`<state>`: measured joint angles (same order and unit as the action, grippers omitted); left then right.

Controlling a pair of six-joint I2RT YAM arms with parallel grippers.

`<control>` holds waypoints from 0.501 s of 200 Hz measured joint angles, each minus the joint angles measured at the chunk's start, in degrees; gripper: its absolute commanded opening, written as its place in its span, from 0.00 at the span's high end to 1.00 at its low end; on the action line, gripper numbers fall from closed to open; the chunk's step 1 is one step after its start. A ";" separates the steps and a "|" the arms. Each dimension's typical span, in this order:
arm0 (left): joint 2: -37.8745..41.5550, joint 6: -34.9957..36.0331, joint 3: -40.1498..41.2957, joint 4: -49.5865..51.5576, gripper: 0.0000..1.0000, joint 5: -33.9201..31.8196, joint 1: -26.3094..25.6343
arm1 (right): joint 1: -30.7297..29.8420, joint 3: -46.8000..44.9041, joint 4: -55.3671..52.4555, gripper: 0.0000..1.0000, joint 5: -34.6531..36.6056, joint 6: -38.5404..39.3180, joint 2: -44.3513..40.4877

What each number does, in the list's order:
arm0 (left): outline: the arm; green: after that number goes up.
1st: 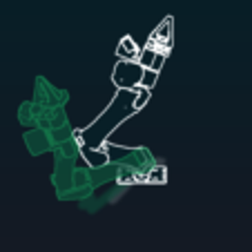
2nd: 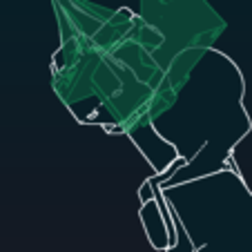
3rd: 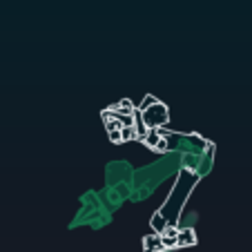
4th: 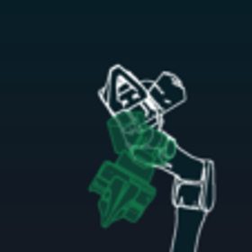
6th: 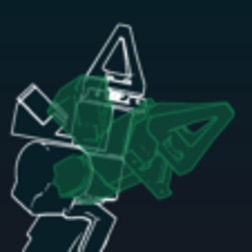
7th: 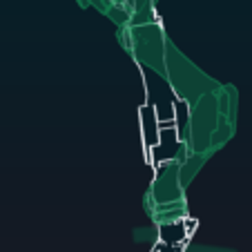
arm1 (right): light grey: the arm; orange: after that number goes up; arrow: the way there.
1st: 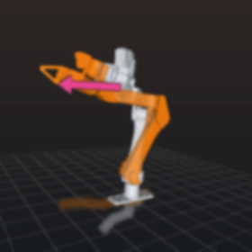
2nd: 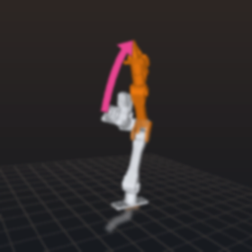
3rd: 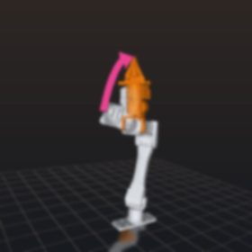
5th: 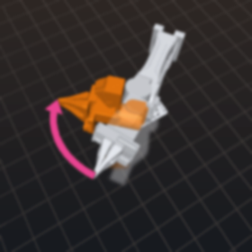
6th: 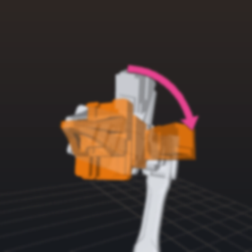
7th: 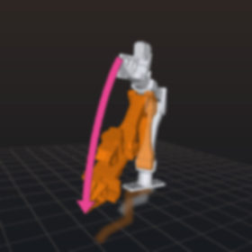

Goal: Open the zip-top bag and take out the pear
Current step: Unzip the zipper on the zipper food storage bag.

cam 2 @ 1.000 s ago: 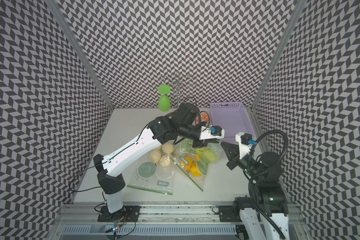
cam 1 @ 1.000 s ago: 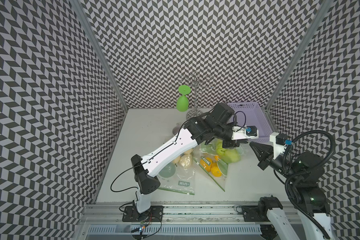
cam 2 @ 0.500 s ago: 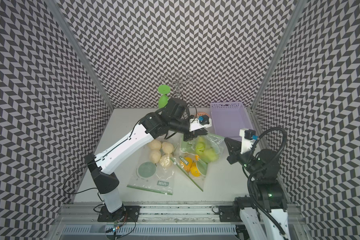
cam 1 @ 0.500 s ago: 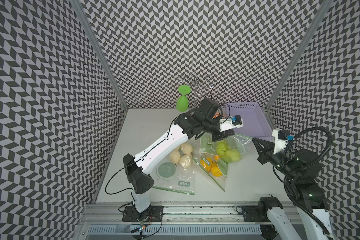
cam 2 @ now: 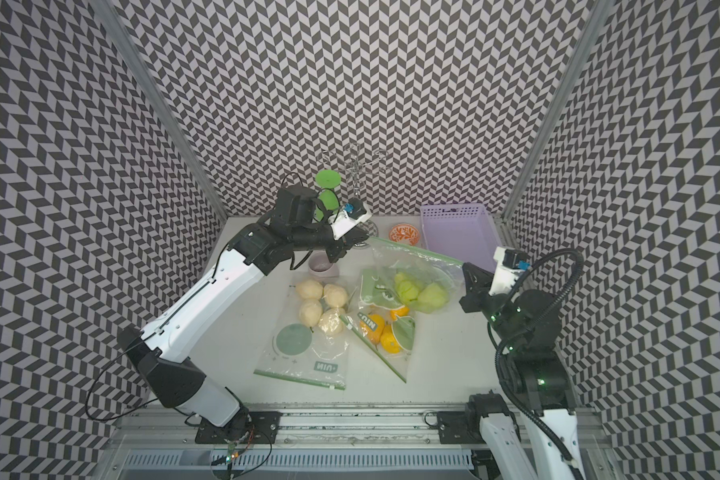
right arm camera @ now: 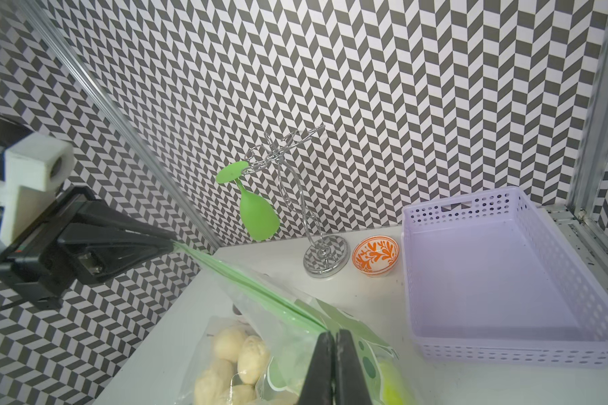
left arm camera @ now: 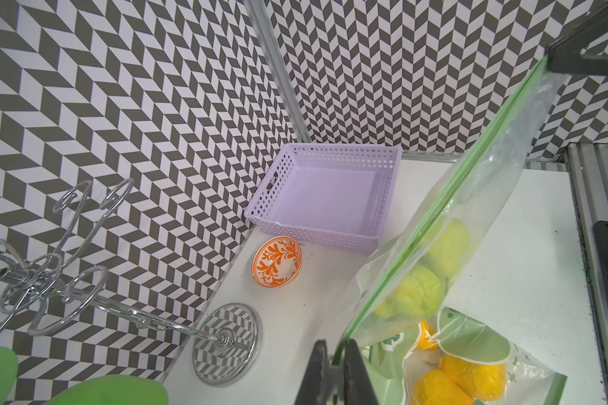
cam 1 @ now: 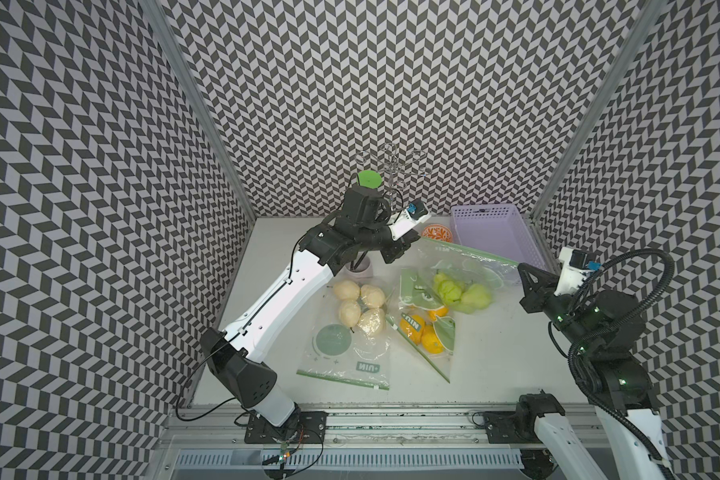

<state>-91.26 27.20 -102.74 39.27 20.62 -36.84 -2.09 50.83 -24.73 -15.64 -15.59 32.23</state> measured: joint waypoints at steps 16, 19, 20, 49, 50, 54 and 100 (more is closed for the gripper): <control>-0.13 -0.20 0.07 -0.42 1.00 -0.48 0.13 | 0.09 -0.17 1.60 1.00 -2.21 -0.48 0.04; -0.15 -0.22 0.07 -0.44 1.00 -0.57 0.15 | 0.11 -0.24 2.08 1.00 -2.82 -0.57 0.04; -0.20 -0.24 0.07 -0.44 1.00 -0.68 0.15 | 0.13 -0.33 2.29 1.00 -3.17 -0.59 0.04; -1.25 -0.33 -1.14 -0.59 1.00 -1.81 0.44 | 0.50 -0.52 8.57 1.00 -12.79 -2.05 1.38; -1.33 -0.33 -1.20 -0.59 1.00 -1.84 0.46 | 0.52 -0.52 8.74 1.00 -12.98 -2.10 1.46; -1.64 -0.33 -1.79 -0.59 1.00 -2.03 0.55 | 0.50 -0.48 9.79 1.00 -14.60 -2.36 2.03; -4.92 -0.24 -13.51 -0.68 1.00 -3.45 2.01 | -7.65 6.88 16.81 1.00 -23.45 -1.40 14.49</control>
<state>-96.18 26.96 -116.25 38.59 17.17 -34.83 -9.74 57.71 -7.92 -39.09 -16.99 46.72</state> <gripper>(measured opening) 0.099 0.048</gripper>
